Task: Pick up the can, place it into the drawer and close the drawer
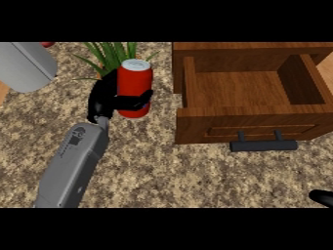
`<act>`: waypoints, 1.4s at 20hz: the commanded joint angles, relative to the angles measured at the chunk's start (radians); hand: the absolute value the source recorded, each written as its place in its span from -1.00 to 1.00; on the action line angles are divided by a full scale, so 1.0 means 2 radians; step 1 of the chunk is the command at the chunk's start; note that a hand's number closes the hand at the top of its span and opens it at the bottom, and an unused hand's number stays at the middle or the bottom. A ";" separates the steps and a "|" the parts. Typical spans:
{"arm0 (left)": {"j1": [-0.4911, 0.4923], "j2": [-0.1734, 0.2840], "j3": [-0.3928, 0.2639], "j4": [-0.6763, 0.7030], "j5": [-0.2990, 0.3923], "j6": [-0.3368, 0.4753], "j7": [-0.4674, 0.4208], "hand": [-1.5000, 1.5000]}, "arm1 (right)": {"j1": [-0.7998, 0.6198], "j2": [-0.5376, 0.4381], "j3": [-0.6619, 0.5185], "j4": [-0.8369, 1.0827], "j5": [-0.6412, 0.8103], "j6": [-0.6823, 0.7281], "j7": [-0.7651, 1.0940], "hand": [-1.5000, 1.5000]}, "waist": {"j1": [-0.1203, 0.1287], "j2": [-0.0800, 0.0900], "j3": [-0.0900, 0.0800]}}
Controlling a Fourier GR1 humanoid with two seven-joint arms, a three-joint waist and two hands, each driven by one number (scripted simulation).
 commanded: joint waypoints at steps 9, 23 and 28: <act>-0.146 -0.023 -0.061 -0.077 -0.046 0.045 0.077 1.00 | -0.030 -0.006 0.015 0.005 0.002 0.002 0.005 -1.00 | -0.051 -0.003 0.006; -0.334 -0.028 -0.102 0.043 -0.056 0.141 0.155 -1.00 | -0.051 -0.009 0.021 0.004 0.004 -0.006 0.025 -1.00 | -0.047 0.011 0.005; -0.408 -0.028 -0.085 0.143 -0.029 0.164 0.122 -1.00 | -0.048 -0.023 0.004 -0.007 0.000 -0.004 0.030 -1.00 | -0.045 0.013 0.005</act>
